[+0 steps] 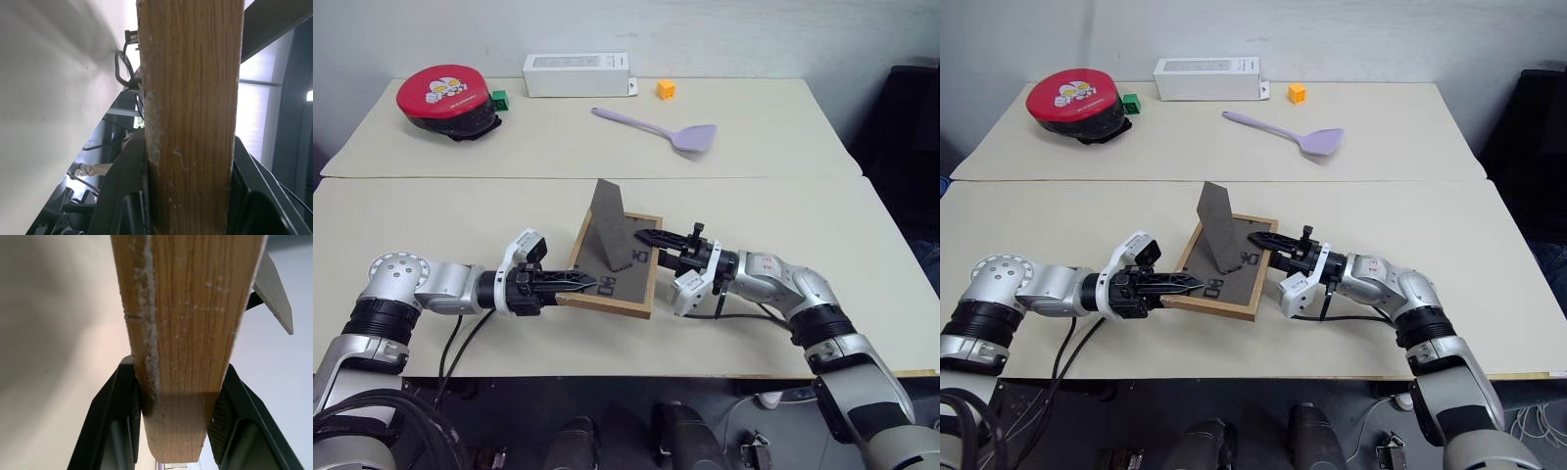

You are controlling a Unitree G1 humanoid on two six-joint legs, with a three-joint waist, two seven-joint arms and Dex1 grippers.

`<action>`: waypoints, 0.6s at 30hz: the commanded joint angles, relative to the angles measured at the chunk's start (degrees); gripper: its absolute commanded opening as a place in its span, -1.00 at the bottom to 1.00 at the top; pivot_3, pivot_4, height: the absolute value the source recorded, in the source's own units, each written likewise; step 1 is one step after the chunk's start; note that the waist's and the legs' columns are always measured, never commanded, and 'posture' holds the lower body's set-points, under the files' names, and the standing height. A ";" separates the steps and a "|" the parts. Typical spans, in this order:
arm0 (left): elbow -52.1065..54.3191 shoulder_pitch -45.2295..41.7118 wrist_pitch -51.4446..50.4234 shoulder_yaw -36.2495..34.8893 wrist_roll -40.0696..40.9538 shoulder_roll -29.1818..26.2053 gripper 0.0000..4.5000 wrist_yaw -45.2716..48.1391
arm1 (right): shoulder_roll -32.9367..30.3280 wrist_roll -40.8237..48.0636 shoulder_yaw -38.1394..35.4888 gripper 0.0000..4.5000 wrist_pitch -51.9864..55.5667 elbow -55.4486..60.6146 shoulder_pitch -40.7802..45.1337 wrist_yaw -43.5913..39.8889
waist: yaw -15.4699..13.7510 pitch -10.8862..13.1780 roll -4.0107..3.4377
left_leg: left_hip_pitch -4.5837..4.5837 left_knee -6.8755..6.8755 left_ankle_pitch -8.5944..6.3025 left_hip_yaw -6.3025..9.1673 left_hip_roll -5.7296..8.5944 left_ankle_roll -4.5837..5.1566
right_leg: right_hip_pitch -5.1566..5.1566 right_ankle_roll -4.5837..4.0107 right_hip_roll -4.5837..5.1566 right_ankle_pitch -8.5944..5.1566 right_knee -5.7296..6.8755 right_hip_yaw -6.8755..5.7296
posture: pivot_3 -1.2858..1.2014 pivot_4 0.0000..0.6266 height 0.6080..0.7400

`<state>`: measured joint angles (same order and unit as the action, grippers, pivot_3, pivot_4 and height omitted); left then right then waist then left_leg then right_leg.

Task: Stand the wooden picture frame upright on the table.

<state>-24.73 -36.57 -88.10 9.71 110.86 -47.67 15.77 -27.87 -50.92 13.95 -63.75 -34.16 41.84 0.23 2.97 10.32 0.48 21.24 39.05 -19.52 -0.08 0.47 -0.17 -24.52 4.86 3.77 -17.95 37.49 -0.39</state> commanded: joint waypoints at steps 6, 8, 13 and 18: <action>13.48 6.83 7.88 -11.16 2.14 -2.22 0.29 -6.32 | -3.32 4.64 1.23 -0.43 -0.89 -0.06 1.25 3.84 | 0.21 -0.01 0.05 | -0.02 0.01 -0.01 -0.03 -0.04 -0.03 | -0.04 -0.01 -0.04 0.00 0.01 0.10 | 0.03 -0.52 1.00; 13.41 7.66 8.13 -12.66 2.14 -4.66 0.53 -6.67 | -3.88 5.45 1.32 -0.43 -1.65 0.38 1.29 4.00 | 0.24 -0.01 0.05 | -0.04 0.00 -0.01 -0.04 -0.06 -0.04 | -0.04 -0.01 -0.07 0.00 0.05 0.15 | 0.03 -0.52 1.00; 17.98 13.15 16.67 -18.43 -19.00 -12.07 0.81 6.70 | -5.19 11.30 1.48 -0.43 -3.07 1.11 0.12 1.33 | 0.48 0.00 0.05 | -0.05 -0.10 -0.01 -0.07 -0.05 -0.04 | -0.08 -0.03 -0.14 -0.01 0.01 0.20 | 0.03 -0.52 1.00; 26.19 23.73 59.70 -18.93 -55.61 -11.43 0.88 36.11 | -7.60 55.39 4.89 -0.43 16.48 11.73 -8.08 -27.40 | -0.16 0.00 0.05 | -0.05 -0.21 -0.02 -0.08 -0.10 -0.05 | 0.01 -0.06 -0.15 -0.03 -0.37 0.10 | 0.03 -0.52 1.00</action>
<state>-2.18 -13.80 -40.24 -9.40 65.05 -58.78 43.29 -34.74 -12.55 19.37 -56.02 -29.15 35.14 -18.18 2.81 10.32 0.53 21.22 38.86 -19.54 -0.11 0.36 -0.21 -24.46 4.80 3.64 -17.98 36.98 -0.33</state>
